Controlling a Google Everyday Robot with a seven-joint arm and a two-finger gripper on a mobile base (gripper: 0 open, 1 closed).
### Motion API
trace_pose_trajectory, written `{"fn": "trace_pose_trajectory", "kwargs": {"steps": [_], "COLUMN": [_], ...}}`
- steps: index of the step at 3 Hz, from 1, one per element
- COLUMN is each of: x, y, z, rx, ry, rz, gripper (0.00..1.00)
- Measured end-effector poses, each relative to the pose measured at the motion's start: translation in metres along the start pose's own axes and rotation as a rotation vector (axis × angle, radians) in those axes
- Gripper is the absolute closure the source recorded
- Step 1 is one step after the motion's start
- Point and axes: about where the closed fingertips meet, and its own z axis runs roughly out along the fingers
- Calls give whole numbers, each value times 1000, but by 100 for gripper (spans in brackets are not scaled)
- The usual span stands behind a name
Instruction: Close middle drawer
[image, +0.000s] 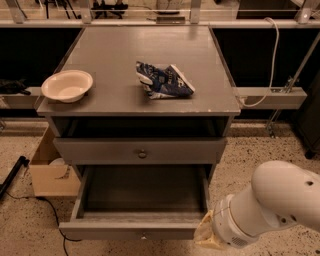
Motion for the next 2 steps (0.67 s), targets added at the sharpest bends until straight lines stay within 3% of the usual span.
{"fn": "trace_pose_trajectory", "kwargs": {"steps": [2], "x": [13], "y": [2], "z": [1], "rx": [32], "ry": [-22], "rz": [26], "gripper": [100]}}
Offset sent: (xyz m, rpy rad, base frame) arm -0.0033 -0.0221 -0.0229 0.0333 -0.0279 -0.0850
